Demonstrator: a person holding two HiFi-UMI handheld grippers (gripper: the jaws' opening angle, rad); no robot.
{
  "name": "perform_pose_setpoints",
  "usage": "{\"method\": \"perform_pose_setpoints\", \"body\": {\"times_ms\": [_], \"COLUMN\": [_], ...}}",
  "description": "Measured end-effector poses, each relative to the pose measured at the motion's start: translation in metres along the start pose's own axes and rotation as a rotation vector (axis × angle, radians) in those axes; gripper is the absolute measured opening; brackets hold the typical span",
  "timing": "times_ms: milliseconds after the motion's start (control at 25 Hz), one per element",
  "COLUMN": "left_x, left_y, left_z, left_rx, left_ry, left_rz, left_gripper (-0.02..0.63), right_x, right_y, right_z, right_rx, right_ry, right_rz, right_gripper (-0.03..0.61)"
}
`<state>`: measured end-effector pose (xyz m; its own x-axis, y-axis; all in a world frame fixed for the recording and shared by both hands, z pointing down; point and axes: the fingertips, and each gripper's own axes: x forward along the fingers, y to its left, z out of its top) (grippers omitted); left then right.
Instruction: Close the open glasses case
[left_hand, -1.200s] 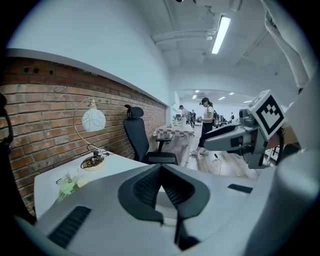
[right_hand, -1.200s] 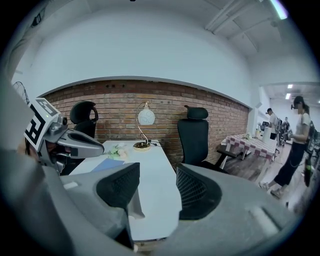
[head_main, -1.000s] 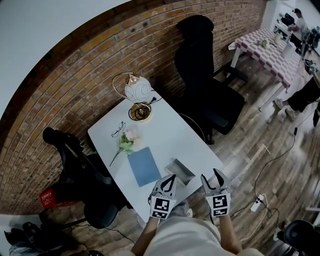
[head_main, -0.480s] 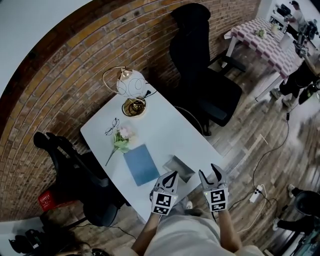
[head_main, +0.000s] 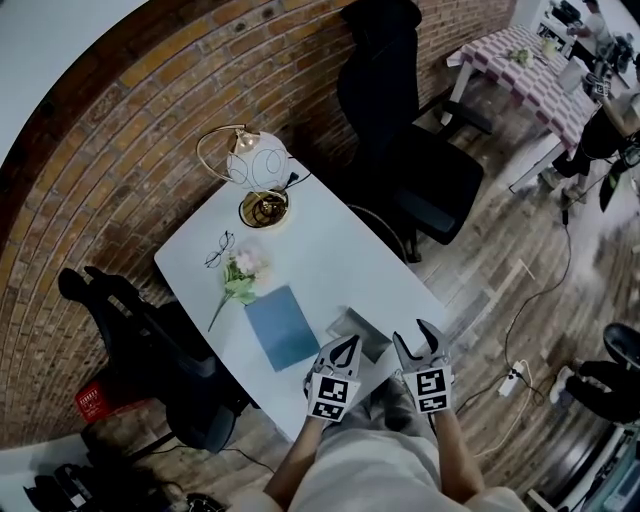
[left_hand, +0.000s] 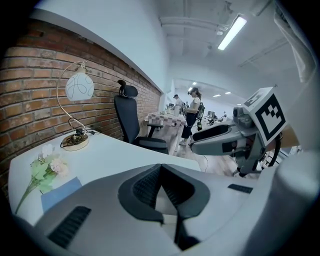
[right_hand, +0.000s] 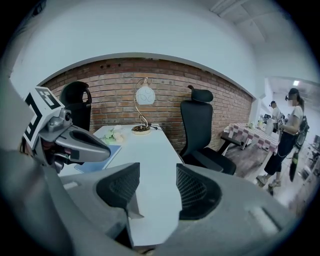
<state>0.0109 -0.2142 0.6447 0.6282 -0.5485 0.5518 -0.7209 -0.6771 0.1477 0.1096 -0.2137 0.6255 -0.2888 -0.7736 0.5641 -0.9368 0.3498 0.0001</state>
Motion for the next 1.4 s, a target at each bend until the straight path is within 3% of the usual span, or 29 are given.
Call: {"method": "perform_pose_setpoints", "body": {"times_ms": [520, 1400], "left_x": [0.031, 0.068], "left_y": [0.009, 0.011], "left_z": [-0.020, -0.053], "left_rx": [-0.043, -0.091], "left_ry": [0.072, 0.167], "left_rz": [-0.010, 0.060], "left_gripper": [0.003, 0.003], "right_x": [0.032, 0.067], "right_y": [-0.003, -0.003], "right_z": [-0.022, -0.052], "right_rx": [-0.010, -0.047], "right_ry": [0.070, 0.136], "right_rz": [0.027, 0.145], "right_gripper": [0.230, 0.230]}}
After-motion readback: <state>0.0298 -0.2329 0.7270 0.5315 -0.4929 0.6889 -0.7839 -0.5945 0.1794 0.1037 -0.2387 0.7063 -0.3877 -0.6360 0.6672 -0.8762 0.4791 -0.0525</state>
